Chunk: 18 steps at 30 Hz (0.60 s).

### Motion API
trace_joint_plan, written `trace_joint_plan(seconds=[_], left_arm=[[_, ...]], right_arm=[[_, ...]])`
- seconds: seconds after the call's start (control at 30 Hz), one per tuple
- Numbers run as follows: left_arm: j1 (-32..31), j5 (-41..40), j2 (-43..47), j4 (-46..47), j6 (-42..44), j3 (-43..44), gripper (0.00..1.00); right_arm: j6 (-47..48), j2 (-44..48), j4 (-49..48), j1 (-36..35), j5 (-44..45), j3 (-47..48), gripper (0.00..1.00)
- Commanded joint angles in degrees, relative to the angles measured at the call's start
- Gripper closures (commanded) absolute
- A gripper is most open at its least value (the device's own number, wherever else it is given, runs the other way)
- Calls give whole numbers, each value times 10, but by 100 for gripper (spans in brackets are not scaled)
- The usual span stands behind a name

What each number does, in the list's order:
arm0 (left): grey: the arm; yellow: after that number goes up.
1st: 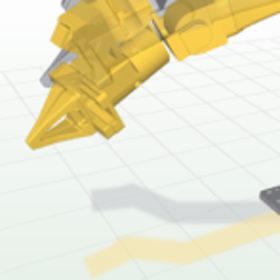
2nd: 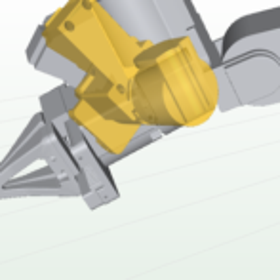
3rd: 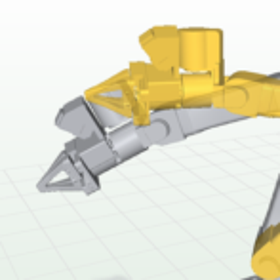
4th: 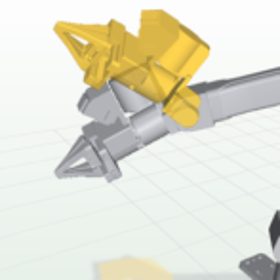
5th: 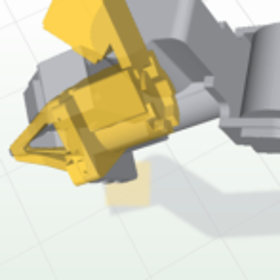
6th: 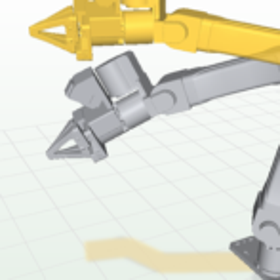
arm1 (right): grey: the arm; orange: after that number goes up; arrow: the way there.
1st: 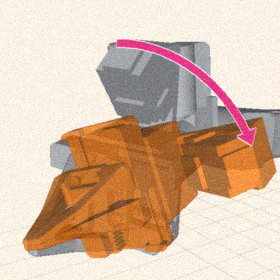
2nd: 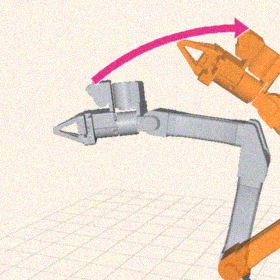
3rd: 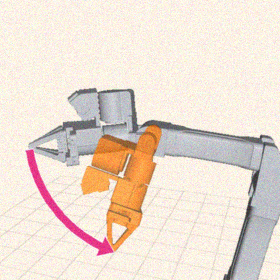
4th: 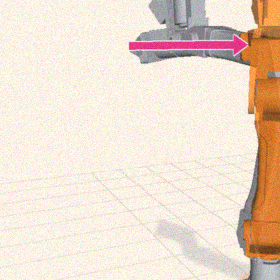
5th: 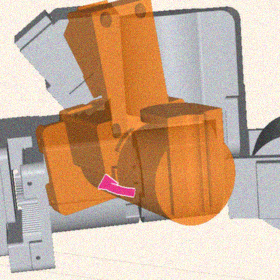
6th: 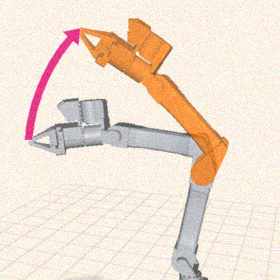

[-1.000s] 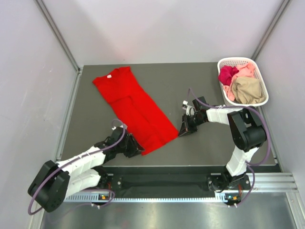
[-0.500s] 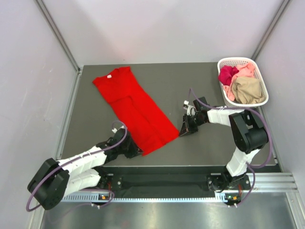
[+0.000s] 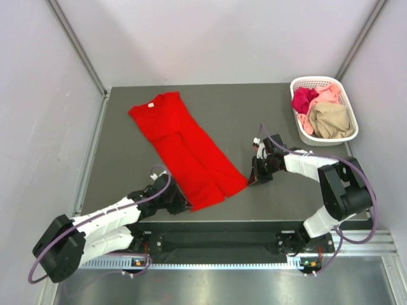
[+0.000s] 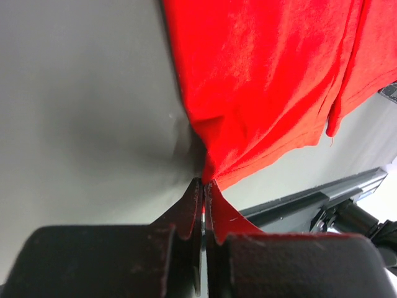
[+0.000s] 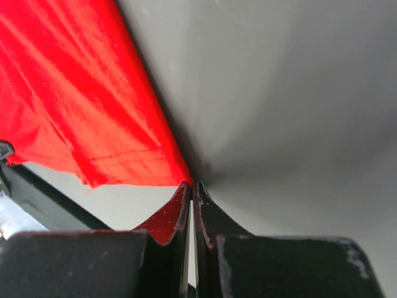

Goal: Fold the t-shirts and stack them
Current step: Fold the tshirt

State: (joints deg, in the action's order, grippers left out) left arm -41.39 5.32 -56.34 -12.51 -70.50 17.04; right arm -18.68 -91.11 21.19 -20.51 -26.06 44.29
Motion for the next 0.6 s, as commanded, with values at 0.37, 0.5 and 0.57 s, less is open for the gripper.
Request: trace_joint_plan(seconds=[0.37, 0.5, 0.57], left_arm=[[-84, -18, -28, -3, -85, 12, 100], [-98, -25, -20, 0, -106, 13, 100], [-98, -22, -18, 7, -113, 13, 100]], right_arm=[[-78, 130, -5, -27, 51, -76, 100], [-88, 147, -4, -30, 52, -83, 100], [-91, 151, 0, -31, 52, -82, 100]])
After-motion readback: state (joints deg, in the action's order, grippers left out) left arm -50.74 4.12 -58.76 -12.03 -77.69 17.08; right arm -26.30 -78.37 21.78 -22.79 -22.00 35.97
